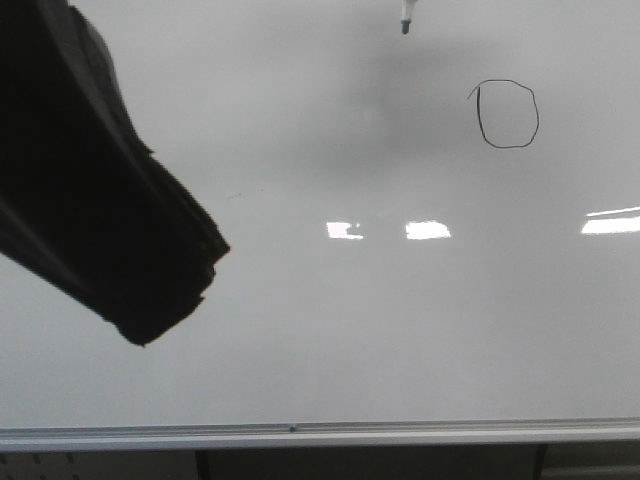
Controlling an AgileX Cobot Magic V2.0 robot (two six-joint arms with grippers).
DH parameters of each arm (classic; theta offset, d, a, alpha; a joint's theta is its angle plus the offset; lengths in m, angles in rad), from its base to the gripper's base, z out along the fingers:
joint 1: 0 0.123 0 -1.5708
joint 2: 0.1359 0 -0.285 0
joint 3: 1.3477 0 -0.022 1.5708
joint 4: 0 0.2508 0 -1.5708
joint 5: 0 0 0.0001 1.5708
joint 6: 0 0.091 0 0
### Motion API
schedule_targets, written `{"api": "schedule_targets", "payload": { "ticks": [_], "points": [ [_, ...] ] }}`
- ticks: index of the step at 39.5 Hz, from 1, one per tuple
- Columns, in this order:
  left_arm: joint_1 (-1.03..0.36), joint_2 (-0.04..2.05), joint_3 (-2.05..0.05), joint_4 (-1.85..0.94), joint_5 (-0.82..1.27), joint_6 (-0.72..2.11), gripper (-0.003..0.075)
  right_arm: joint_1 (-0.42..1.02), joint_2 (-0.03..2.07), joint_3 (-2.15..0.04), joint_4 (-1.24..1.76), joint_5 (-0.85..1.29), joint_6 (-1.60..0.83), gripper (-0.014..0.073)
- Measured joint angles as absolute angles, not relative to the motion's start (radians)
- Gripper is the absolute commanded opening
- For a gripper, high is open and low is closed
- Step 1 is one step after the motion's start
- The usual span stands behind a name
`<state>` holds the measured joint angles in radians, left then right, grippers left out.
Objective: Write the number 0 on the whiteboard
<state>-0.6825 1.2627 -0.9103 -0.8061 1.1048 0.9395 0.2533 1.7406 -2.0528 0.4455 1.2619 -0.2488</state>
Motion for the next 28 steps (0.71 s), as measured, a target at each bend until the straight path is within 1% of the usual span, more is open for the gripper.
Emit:
{"api": "schedule_targets", "payload": {
  "ticks": [3, 4, 5, 7, 9, 13, 18, 24, 28],
  "points": [
    [-0.683, 1.263, -0.91, -0.81, 1.09, 0.94, 0.0391, 0.253, 1.697, -1.975, 0.477, 1.262, -0.267, -0.0067],
    [-0.683, 1.263, -0.91, -0.811, 1.075, 0.94, 0.0445, 0.253, 1.677, -1.926, 0.486, 1.262, -0.278, -0.0067],
    [-0.683, 1.263, -0.91, -0.812, 1.065, 0.94, 0.0529, 0.253, 1.657, -1.895, 0.495, 1.262, -0.288, -0.0067],
    [-0.683, 1.263, -0.91, -0.813, 1.027, 0.94, 0.0629, 0.253, 1.611, -1.805, 0.508, 1.26, -0.309, -0.0067],
    [-0.683, 1.263, -0.91, -0.815, 0.985, 0.94, 0.0702, 0.253, 1.569, -1.721, 0.524, 1.26, -0.327, -0.0067],
    [-0.683, 1.263, -0.91, -0.817, 0.849, 0.94, 0.0668, 0.253, 1.447, -1.5, 0.583, 1.258, -0.382, -0.0067],
    [-0.683, 1.263, -0.91, -0.837, 0.746, 0.94, 0.0662, 0.253, 1.326, -1.278, 0.715, 1.219, -0.493, -0.0067],
    [-0.683, 1.263, -0.91, -0.912, 0.732, 0.957, 0.0662, 0.264, 1.305, -1.173, 0.857, 1.156, -0.596, -0.0067],
    [-0.683, 1.263, -0.91, -0.944, 0.735, 0.965, 0.0662, 0.323, 1.305, -1.163, 0.928, 1.105, -0.648, -0.0067]
  ]
}}
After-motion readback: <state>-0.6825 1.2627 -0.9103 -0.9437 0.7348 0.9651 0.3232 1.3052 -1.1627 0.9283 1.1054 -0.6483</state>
